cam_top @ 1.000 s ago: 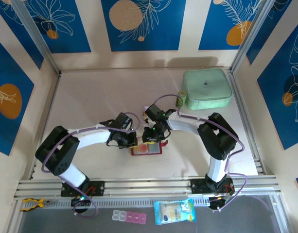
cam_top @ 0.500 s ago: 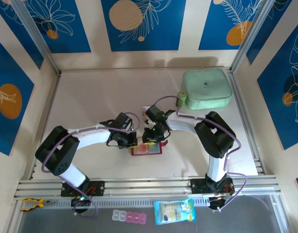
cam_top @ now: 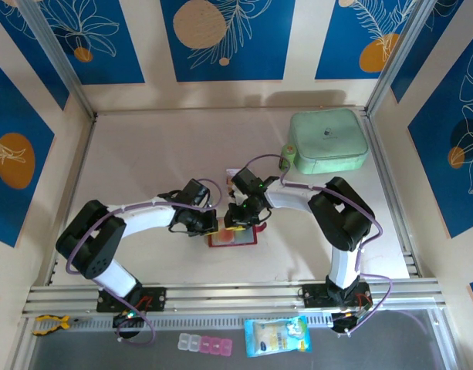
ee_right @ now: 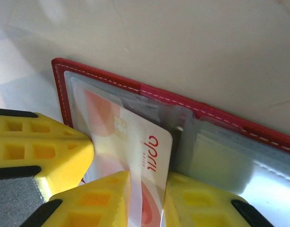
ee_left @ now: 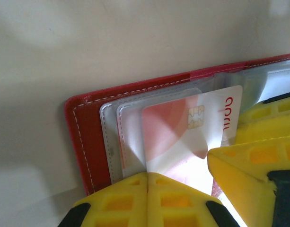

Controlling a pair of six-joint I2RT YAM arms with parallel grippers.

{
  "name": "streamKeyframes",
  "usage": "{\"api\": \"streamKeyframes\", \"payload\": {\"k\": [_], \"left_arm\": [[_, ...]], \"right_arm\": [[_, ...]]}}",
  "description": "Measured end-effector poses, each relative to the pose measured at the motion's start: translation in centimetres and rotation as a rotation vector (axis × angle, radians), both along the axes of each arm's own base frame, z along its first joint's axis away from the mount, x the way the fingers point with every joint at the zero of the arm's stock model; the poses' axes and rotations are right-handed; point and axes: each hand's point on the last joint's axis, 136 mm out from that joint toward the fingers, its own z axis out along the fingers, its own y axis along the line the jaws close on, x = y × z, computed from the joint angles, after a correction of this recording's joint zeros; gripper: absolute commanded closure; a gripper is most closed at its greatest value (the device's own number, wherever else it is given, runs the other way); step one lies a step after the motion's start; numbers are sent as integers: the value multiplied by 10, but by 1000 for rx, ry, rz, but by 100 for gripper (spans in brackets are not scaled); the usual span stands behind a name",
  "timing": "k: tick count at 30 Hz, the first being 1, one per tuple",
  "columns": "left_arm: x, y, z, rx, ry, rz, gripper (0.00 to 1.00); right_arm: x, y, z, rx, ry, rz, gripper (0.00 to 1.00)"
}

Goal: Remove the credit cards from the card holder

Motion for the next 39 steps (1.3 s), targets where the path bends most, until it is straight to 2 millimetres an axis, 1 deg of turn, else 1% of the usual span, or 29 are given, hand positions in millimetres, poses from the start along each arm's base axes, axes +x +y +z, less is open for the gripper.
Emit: {"api": "streamKeyframes", "payload": {"k": [15, 27, 34, 39], "left_arm": [[0, 0, 0, -1, -1, 0, 98], [0, 0, 0, 0, -1, 0, 98], [-1, 0, 0, -1, -1, -2, 98], [-1, 0, 0, -1, -2, -2, 98]], "right_arm": [[-4, -3, 7, 30, 1, -16, 80], [-3, -4, 7, 53, 9, -26, 92], [-3, -5, 13, 72, -7, -29, 93], [-1, -13, 16, 71, -10, -40, 93]]}}
